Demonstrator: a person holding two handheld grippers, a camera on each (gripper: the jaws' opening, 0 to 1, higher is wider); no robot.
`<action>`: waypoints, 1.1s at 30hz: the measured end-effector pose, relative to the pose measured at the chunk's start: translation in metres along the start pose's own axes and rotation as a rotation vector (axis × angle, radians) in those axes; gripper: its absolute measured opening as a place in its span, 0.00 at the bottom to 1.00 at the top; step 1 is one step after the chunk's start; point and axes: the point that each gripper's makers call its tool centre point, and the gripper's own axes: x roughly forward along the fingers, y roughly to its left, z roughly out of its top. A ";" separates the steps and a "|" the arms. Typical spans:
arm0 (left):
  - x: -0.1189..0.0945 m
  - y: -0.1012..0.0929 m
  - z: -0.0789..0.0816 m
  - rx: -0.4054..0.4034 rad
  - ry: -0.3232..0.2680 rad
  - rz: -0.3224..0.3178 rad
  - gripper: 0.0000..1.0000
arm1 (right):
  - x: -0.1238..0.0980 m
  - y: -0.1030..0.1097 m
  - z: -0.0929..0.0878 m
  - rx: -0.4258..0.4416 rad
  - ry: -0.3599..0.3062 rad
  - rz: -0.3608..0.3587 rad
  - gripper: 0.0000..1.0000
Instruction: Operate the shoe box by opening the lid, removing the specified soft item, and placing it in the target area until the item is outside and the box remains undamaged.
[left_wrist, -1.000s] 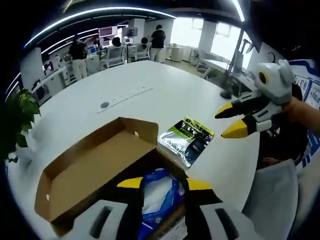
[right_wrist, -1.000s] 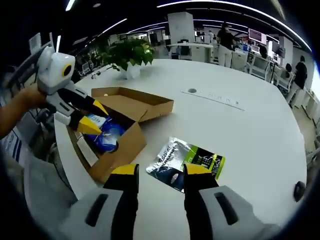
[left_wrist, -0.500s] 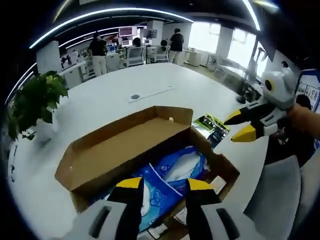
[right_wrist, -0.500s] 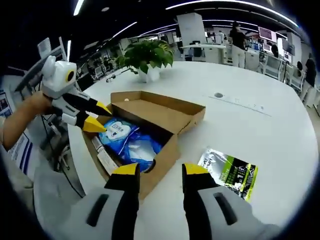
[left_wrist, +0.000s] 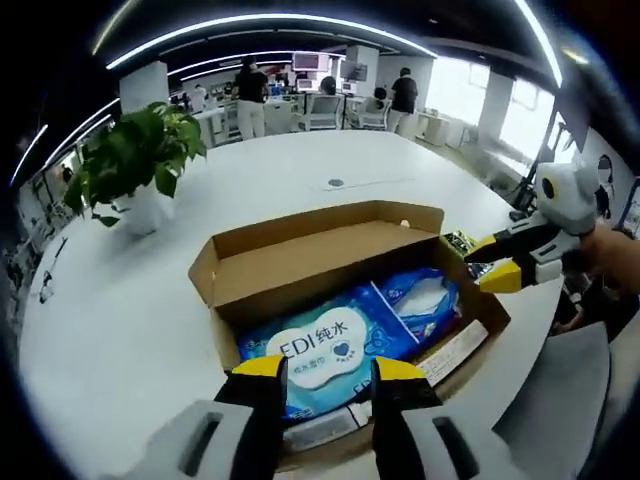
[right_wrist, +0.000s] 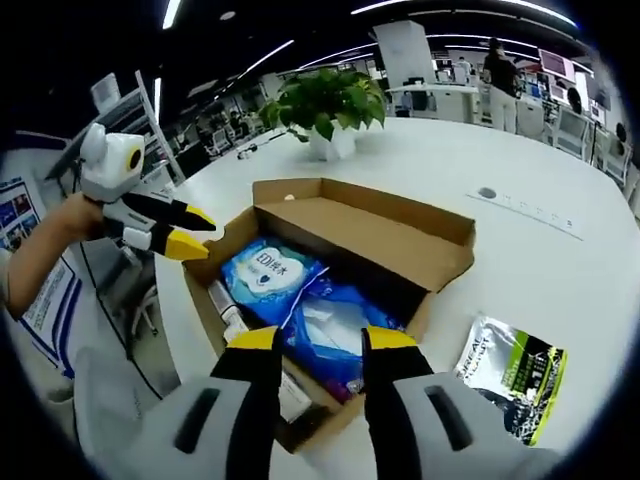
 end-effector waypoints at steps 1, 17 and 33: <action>-0.002 0.006 -0.005 -0.008 0.006 0.019 0.33 | 0.004 0.003 0.000 -0.001 0.002 0.008 0.29; -0.009 0.051 -0.058 -0.210 0.061 0.150 0.22 | 0.052 0.025 0.008 -0.075 0.011 0.081 0.20; -0.002 0.046 -0.070 -0.261 0.087 0.122 0.06 | 0.092 0.027 -0.001 -0.119 0.049 0.084 0.08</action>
